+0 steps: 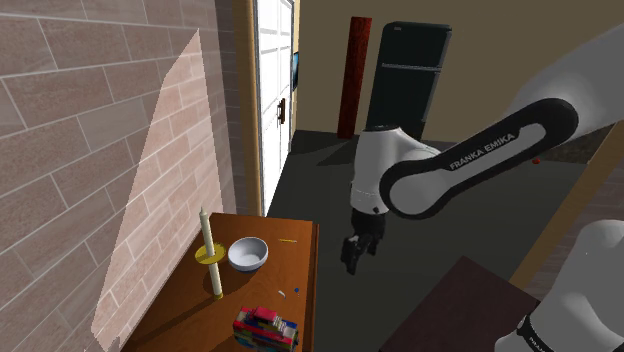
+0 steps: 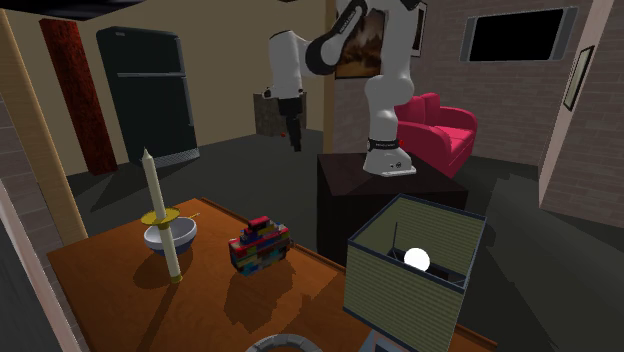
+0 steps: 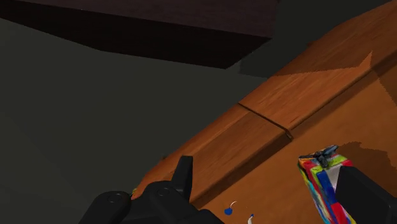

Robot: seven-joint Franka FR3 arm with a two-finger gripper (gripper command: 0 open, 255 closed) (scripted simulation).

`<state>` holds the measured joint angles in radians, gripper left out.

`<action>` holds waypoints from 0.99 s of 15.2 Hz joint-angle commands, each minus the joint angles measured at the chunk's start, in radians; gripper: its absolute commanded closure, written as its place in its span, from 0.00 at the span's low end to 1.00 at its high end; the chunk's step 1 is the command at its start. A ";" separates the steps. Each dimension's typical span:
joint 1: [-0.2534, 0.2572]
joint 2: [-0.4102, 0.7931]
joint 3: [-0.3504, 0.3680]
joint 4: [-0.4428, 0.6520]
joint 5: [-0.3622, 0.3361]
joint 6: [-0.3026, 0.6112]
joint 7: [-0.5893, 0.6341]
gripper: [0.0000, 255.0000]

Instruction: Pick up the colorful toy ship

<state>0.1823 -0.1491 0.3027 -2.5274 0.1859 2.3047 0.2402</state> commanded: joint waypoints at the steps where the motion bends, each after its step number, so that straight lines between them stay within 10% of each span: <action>1: 0.013 0.075 0.026 0.027 -0.010 0.053 0.044 0.00; 15: 0.179 0.627 0.019 0.368 -0.223 0.265 0.336 0.00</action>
<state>0.3420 0.4381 0.3279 -2.1969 -0.0233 2.5663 0.5548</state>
